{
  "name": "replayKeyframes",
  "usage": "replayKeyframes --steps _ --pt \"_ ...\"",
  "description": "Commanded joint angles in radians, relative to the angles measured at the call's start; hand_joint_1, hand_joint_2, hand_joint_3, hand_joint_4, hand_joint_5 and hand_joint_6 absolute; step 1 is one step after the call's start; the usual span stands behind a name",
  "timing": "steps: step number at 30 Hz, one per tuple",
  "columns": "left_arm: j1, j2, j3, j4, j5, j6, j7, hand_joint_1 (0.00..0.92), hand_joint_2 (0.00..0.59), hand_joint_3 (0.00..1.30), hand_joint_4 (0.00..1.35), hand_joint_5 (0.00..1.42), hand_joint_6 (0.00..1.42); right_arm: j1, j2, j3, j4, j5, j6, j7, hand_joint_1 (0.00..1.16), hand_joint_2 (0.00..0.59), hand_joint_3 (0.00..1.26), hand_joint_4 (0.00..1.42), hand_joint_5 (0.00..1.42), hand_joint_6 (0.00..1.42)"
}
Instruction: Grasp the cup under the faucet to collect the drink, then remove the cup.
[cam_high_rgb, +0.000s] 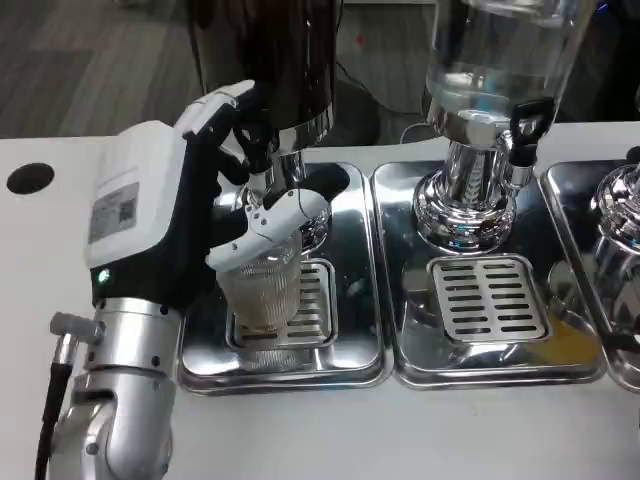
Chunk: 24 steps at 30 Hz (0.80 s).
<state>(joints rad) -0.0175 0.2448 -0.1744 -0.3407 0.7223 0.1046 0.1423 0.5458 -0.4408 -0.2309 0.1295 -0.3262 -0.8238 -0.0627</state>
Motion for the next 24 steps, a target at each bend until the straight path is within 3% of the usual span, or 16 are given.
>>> replayKeyframes --steps 1,24 --pt "0.016 -0.002 0.003 -0.02 0.004 -0.003 -0.009 0.0 0.029 0.3 0.24 0.65 0.81 0.001 -0.001 -0.008 0.008 0.014 -0.016 -0.002 0.4 0.586 0.2 0.06 0.05 0.0" --pt "0.114 -0.019 0.036 -0.024 -0.023 -0.069 -0.001 0.0 0.038 0.31 0.25 0.67 0.82 0.008 0.001 -0.004 0.002 0.008 -0.02 -0.001 0.4 0.586 0.2 0.06 0.05 0.0"
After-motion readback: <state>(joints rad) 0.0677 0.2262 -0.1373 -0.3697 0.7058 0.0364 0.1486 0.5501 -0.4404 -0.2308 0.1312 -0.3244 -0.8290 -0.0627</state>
